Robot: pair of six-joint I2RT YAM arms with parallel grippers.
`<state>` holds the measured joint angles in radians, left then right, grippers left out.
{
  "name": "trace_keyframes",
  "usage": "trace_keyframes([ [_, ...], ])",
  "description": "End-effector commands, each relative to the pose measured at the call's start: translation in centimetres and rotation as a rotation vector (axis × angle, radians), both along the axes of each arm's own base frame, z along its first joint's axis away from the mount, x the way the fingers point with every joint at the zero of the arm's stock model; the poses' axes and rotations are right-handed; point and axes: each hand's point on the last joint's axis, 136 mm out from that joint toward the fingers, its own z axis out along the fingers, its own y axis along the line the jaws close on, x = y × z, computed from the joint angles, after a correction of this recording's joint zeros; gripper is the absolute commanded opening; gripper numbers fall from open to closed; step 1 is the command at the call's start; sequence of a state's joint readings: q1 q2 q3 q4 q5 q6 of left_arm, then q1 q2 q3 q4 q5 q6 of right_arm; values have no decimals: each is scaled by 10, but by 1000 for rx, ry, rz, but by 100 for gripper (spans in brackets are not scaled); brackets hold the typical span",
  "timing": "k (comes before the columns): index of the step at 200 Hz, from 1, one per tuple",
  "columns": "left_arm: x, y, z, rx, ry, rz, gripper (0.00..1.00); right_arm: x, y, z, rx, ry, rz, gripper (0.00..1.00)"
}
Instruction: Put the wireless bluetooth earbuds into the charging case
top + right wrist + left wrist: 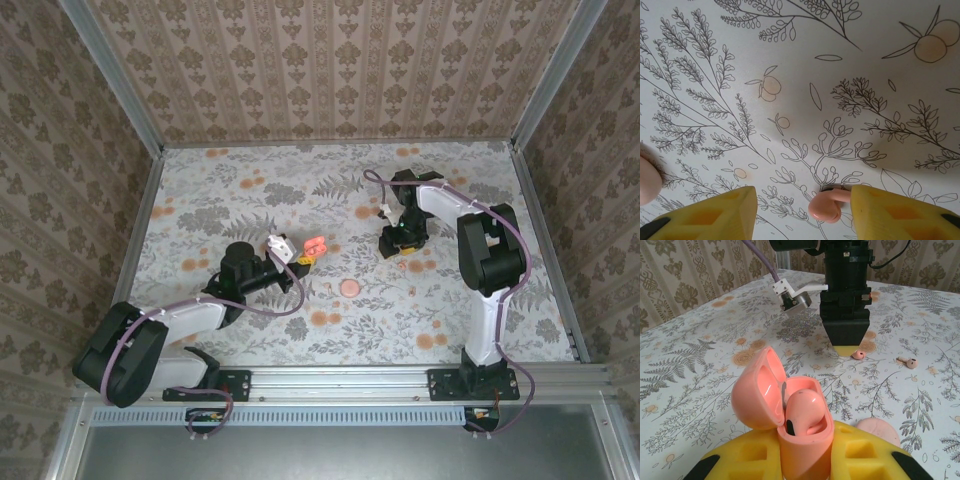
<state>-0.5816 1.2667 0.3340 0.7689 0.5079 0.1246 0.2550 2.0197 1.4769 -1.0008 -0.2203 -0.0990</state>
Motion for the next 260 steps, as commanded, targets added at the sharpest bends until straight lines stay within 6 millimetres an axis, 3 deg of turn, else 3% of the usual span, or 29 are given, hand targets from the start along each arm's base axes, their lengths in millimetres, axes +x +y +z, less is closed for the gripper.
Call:
trace_keyframes([
  [1,-2,1,5,-13,-14,-7,18,-11,-3,-12,-1,53,5,53],
  [60,-3,1,3,-5,-10,-8,18,-22,-8,-18,-28,96,9,53],
  [108,-4,2,2,1,-8,-9,18,-40,-15,-7,-50,113,-13,48],
  [166,-5,2,2,0,-7,-12,18,-53,4,5,9,130,-20,48],
  [209,-7,4,1,1,-6,-10,18,-37,-20,21,-149,53,-70,47],
  [260,-8,7,3,11,-17,-3,18,-27,-18,16,-161,53,-96,41],
])
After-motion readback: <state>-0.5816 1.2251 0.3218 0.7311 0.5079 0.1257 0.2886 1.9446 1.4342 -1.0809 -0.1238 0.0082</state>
